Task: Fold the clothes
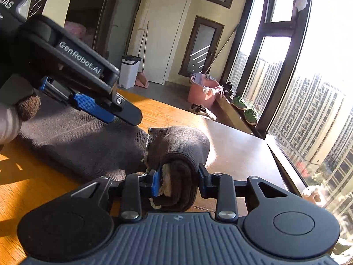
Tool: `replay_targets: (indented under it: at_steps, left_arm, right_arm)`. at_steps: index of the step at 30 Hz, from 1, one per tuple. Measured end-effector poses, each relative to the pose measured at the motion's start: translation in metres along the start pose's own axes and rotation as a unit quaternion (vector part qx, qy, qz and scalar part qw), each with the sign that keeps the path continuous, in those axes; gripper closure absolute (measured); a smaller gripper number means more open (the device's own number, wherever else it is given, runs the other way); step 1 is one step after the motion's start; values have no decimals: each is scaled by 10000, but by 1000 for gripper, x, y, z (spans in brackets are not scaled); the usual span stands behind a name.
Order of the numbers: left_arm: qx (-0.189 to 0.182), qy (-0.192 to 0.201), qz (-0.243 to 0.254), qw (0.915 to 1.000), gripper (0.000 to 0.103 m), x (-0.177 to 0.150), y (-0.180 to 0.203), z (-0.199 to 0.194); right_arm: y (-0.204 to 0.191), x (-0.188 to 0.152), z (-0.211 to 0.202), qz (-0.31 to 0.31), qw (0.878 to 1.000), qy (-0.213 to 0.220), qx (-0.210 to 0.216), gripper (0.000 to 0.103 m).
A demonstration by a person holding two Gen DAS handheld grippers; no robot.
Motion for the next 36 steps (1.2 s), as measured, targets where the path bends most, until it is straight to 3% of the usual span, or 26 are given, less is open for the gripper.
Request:
replay_targets:
  at_steps: [3, 6, 9, 11, 13, 16, 21, 22, 27, 29, 33, 36]
  left_arm:
    - [-234, -235, -55, 9994, 52, 1, 19, 16]
    - [-33, -371, 158, 9992, 55, -8, 26, 35]
    - [-17, -371, 2, 9993, 61, -13, 21, 41]
    - [46, -338, 6, 9994, 61, -15, 16, 39]
    - [97, -325, 33, 9994, 60, -16, 12, 36]
    - [135, -310, -15, 9994, 58, -15, 8, 34]
    - [136, -312, -177, 9993, 50, -16, -1, 31]
    - [135, -318, -203, 9992, 50, -17, -3, 30]
    - [152, -235, -207, 9994, 52, -13, -7, 16]
    - [95, -108, -260, 9996, 52, -8, -7, 11]
    - [108, -23, -151, 9998, 50, -2, -6, 10]
    - [432, -77, 182, 9989, 47, -11, -12, 15]
  right_arm:
    - [-27, 1, 1, -885, 9960, 71, 76, 70]
    - [-29, 0, 1, -865, 9962, 54, 126, 67]
    - [-11, 4, -5, 126, 9984, 117, 532, 58]
    - [8, 9, -13, 1209, 9874, 155, 1013, 39]
    - [27, 11, -17, 2111, 9694, 202, 1237, 36]
    - [56, 0, -9, 3147, 9425, 80, 1120, 36]
    - [75, -34, 23, 4045, 9102, -440, 775, 39]
    - [72, -40, 27, 4002, 9114, -528, 795, 39]
    - [46, -35, 21, 3166, 9439, -488, 806, 39]
    - [38, -30, 20, 2933, 9510, -499, 846, 38]
    - [28, -24, 18, 2947, 9504, -468, 880, 38]
    - [31, -26, 17, 3387, 9364, -373, 838, 37]
Point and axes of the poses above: each gripper's, at about its wrist camera, not at the fingertips, and z roughly the way its jaws point, y to its right, x to its top, the point moved 7 cm from there along z, roughly the way its jaws point, and after that the axes turned 14 degrees about y, right-handed, at the moved point
